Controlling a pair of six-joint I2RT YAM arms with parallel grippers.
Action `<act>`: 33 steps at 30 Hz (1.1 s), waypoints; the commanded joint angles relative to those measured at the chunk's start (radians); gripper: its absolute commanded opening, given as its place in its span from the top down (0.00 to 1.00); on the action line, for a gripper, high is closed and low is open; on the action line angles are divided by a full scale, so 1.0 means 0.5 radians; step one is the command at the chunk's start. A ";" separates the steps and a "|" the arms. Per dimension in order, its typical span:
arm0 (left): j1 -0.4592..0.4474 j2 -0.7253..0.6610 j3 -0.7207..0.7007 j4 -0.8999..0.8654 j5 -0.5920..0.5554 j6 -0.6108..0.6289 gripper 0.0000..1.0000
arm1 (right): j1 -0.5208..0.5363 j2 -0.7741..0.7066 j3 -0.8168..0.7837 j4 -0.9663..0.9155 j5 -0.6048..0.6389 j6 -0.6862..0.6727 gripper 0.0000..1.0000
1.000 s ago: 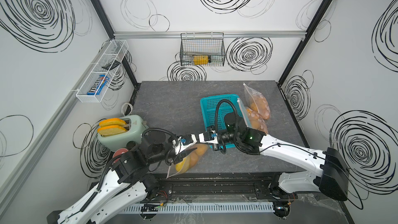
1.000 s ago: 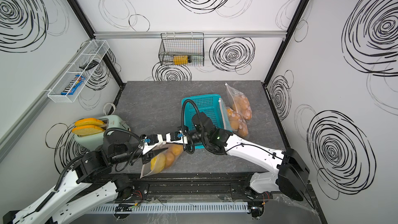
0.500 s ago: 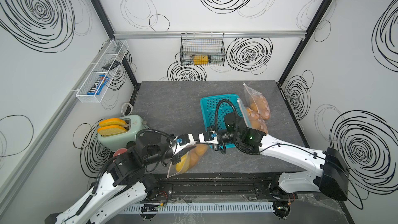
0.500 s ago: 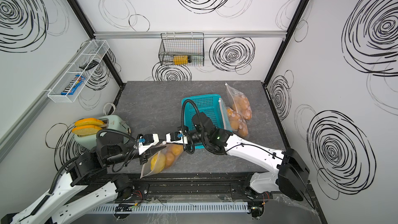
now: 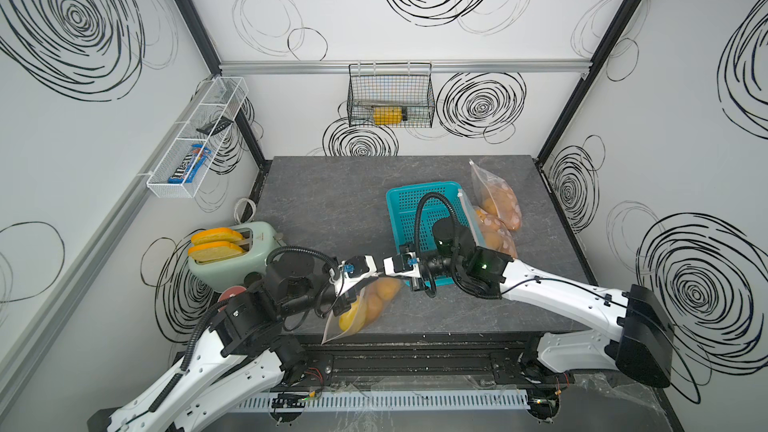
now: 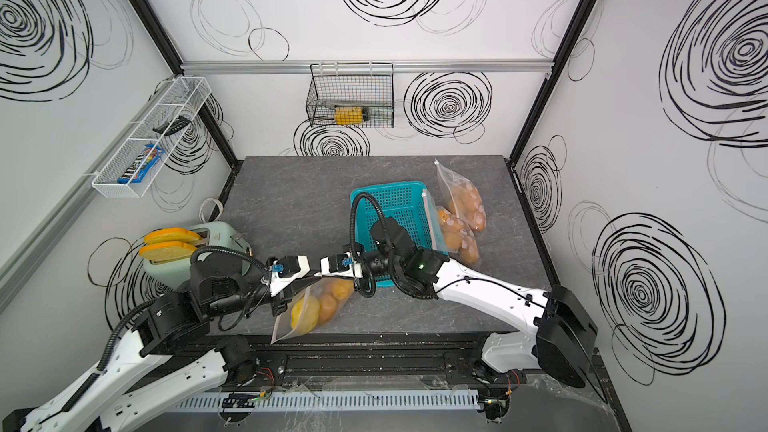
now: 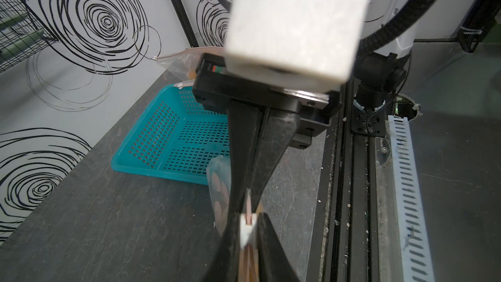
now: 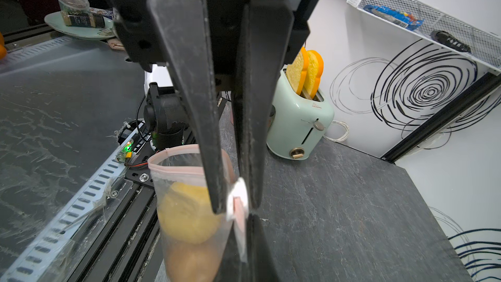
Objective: Put the potatoes into a zipper bag and zip it
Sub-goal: Zip the zipper on the zipper food storage bag.
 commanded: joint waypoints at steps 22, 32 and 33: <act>-0.009 -0.025 0.085 -0.128 -0.180 -0.091 0.95 | -0.181 -0.224 -0.107 0.352 -0.008 0.242 1.00; -0.010 0.019 0.229 -0.279 -0.294 -0.134 1.00 | -0.349 -0.279 -0.123 0.459 0.021 0.390 1.00; -0.009 0.010 0.229 -0.278 -0.294 -0.139 1.00 | -0.365 -0.282 -0.121 0.460 0.026 0.409 1.00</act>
